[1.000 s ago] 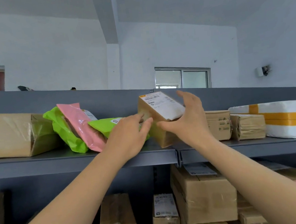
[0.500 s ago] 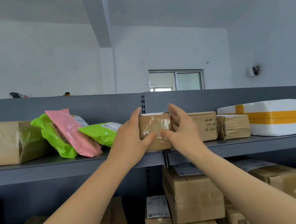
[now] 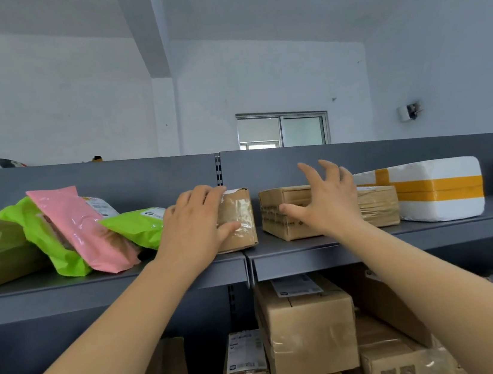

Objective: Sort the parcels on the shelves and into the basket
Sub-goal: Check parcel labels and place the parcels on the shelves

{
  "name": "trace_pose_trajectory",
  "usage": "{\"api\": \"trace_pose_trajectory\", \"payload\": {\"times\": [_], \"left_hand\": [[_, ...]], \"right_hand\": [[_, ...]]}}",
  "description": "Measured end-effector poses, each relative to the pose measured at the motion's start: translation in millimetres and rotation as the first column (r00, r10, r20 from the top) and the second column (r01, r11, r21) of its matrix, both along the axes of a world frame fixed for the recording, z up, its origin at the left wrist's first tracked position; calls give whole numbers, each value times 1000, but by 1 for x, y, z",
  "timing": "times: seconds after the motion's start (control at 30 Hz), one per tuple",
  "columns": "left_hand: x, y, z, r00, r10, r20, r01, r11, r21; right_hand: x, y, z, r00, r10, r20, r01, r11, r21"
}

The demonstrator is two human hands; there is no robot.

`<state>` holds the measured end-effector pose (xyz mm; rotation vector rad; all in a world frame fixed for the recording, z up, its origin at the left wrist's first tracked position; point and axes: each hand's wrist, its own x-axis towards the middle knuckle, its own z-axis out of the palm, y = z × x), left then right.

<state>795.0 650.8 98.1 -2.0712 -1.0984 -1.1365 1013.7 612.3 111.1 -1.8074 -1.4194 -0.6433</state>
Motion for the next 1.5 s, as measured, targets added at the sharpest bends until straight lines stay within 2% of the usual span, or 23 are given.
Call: {"api": "trace_pose_trajectory", "payload": {"times": [0.17, 0.23, 0.37, 0.5, 0.57, 0.7, 0.77, 0.93, 1.03, 1.13, 1.23, 1.3, 1.4, 1.5], "left_hand": [[-2, 3, 6, 999, -25, -36, 24, 999, -28], [-4, 5, 8, 998, -50, -44, 48, 998, -49], [-8, 9, 8, 998, -50, -45, 48, 998, -51], [-9, 9, 6, 998, -35, -44, 33, 999, -43], [-9, 6, 5, 998, -27, -58, 28, 999, 19], [1, -12, 6, 982, -172, 76, 157, 972, 173], [12, -27, 6, 953, -268, 140, 252, 960, 124], [43, -46, -6, 862, -452, 230, 487, 865, -124], [54, -49, -17, 816, -503, 286, 563, 802, -197], [55, -52, -25, 780, -535, 326, 610, 765, -205], [54, -52, -31, 790, -541, 288, 598, 784, -167], [53, -50, -35, 800, -543, 254, 587, 797, -143], [52, -46, -37, 793, -553, 254, 594, 795, -123], [51, -46, -34, 801, -542, 255, 585, 799, -140]], "right_hand": [[0, 17, 11, 995, -92, -27, 84, 975, -205], [-2, 22, 9, 992, -117, -36, 106, 969, -222], [-7, 18, 6, 992, -65, -112, 55, 994, -93], [-11, -2, 3, 980, 85, -182, -71, 994, 82], [-13, -17, -4, 971, 167, -170, -133, 971, 198], [-14, -44, -27, 955, 286, -80, -237, 897, 373], [-13, -52, -39, 952, 300, -59, -247, 868, 430], [-13, -61, -53, 971, 241, 2, -212, 852, 478], [-13, -65, -58, 961, 276, 25, -255, 846, 467], [-10, -72, -61, 902, 427, -61, -347, 803, 484], [-6, -78, -62, 857, 503, -109, -343, 716, 608], [-5, -81, -62, 848, 505, -163, -309, 719, 622], [-8, -84, -62, 767, 571, -293, -304, 726, 617], [-10, -85, -61, 773, 546, -323, -283, 753, 595]]}}
